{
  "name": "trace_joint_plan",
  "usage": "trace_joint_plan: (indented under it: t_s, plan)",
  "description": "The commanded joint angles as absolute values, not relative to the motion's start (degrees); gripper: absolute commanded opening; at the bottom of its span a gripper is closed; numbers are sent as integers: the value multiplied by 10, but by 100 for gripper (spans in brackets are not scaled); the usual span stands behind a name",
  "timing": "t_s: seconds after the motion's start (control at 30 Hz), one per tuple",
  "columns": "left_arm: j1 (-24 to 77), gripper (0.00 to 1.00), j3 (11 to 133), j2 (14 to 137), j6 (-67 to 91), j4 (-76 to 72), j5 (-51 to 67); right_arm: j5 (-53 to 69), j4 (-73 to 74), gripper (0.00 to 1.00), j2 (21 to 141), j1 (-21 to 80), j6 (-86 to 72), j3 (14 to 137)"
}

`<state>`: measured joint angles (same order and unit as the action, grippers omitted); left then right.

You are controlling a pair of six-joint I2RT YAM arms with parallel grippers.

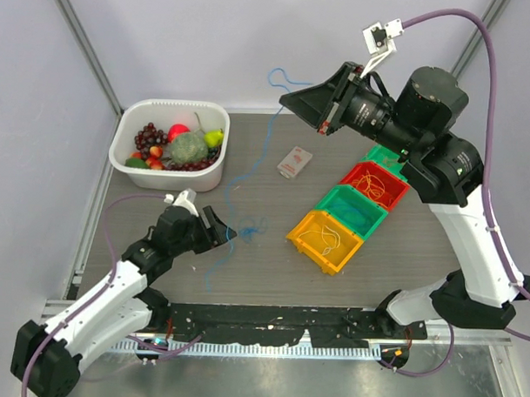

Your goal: Untangle the cables

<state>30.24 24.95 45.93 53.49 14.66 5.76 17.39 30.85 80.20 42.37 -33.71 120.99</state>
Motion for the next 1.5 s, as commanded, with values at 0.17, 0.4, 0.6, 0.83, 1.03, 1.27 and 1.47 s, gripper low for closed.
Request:
trace_joint_plan:
  t_s: [0.17,0.4,0.6,0.83,1.03,1.27,1.47]
  plan:
    - [300,78,359,399,497,230,113,22,493,1,795,240,-257,1154]
    - [300,88,413,444,472,244,180,9,517,1,796,144,-226,1140]
    - [300,88,460,487,430,283,212,22,540,1,822,110,-223,1171]
    - [300,88,496,523,393,309,230,5,543,1,819,110,-202,1232]
    - [299,88,526,557,382,325,239,13,548,1,797,109,-199,1204]
    - [300,87,525,551,390,329,248,14,515,1,778,109,-194,1140]
    - [299,87,541,547,376,358,246,-19,501,1,743,109,-179,1062]
